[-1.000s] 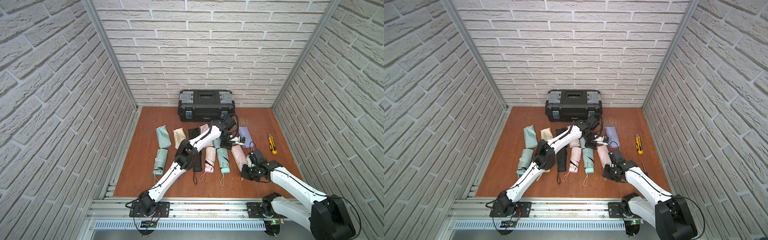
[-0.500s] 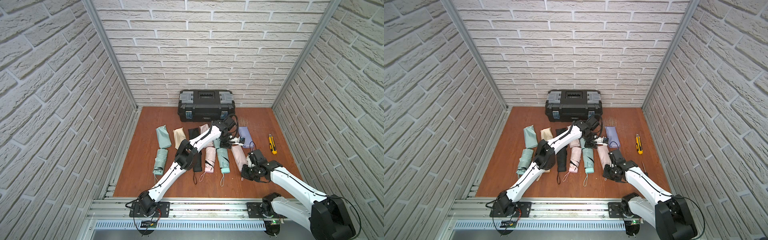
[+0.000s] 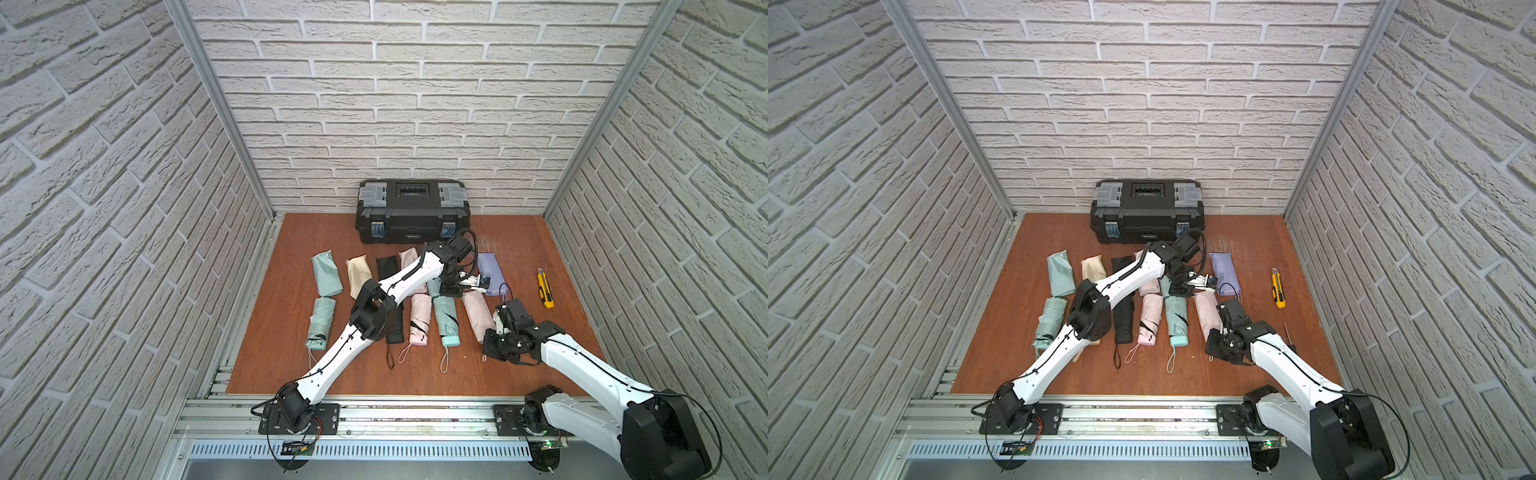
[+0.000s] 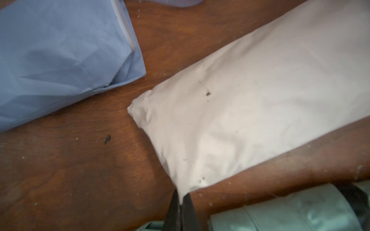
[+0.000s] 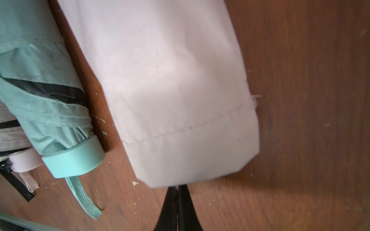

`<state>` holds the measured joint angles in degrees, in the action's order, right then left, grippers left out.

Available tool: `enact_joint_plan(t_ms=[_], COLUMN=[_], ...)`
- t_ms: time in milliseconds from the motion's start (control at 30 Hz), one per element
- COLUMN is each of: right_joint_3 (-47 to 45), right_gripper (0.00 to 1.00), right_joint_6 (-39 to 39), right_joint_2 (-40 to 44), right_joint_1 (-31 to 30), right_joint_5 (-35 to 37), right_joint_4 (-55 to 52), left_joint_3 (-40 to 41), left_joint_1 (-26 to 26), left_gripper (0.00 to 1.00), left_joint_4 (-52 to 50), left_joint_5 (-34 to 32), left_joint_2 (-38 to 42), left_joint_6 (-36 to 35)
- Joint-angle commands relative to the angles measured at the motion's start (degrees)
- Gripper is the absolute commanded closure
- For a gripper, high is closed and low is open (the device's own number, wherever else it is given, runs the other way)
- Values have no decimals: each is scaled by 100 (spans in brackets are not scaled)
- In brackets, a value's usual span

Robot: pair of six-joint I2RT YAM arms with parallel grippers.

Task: Take umbrellas out of sleeves
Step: Take out the umbrella from the umbrella sleeve.

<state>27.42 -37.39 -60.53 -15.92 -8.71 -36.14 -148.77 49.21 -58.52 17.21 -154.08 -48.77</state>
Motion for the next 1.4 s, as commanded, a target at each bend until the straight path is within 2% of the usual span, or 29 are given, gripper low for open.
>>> enact_joint_plan(t_ms=[0, 767, 1367], right_joint_3=[-79, -52, -46], right_gripper=[97, 97, 97], right_joint_6=[-41, -40, -80], right_joint_2=[25, 50, 129], right_joint_1=[-44, -42, -50], right_joint_5=[-53, -89, -113], right_joint_4=[10, 4, -42], left_joint_3=[-126, -125, -115], left_joint_1=[-27, -194, -196], left_gripper=[100, 100, 100], left_joint_4=[247, 665, 774], left_joint_5=[-258, -1504, -1651], left_joint_2=[70, 176, 203], left_joint_6=[32, 530, 560])
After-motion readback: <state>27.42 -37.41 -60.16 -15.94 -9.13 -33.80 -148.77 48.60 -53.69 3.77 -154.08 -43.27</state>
